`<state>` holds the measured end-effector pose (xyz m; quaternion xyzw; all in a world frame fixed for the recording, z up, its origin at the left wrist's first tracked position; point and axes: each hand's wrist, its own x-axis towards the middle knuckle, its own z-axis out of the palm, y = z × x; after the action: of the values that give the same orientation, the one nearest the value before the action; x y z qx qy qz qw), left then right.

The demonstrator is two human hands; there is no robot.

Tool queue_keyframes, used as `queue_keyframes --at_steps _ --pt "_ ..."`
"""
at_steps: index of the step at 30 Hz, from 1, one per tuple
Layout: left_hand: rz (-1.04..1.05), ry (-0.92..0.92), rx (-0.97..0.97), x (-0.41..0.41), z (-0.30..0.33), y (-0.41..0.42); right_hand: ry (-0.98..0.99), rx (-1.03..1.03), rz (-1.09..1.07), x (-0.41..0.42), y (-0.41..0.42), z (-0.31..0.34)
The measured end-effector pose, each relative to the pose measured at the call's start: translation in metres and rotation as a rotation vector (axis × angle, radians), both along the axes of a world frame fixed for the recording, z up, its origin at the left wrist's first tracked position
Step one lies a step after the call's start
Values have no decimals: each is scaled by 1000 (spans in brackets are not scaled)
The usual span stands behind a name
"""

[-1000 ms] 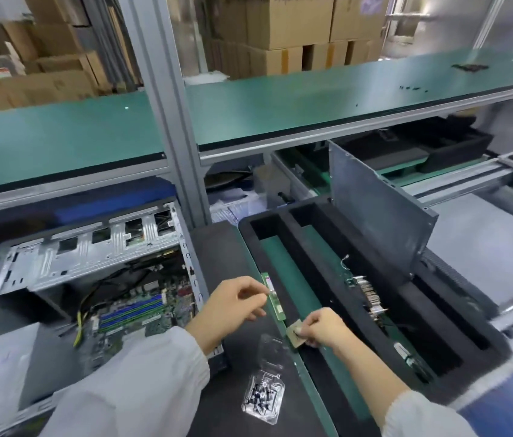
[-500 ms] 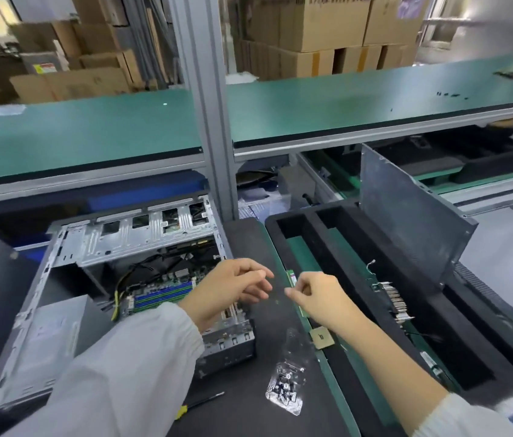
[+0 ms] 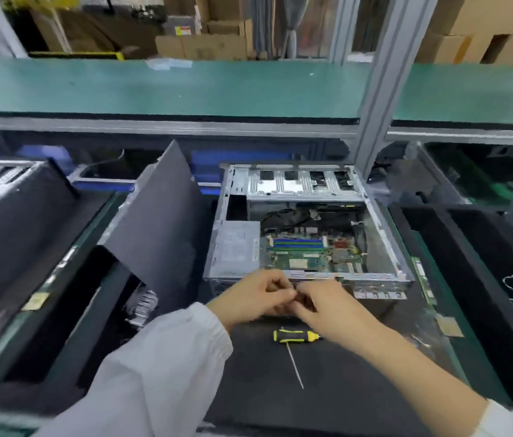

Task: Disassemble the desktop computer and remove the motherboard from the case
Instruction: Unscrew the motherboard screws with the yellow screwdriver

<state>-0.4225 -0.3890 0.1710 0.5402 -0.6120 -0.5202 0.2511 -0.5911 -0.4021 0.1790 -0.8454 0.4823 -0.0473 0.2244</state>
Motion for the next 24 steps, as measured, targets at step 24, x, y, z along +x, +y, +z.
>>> queue_keyframes --at_steps 24 --pt "-254 -226 -246 31 11 31 305 -433 92 7 28 -6"
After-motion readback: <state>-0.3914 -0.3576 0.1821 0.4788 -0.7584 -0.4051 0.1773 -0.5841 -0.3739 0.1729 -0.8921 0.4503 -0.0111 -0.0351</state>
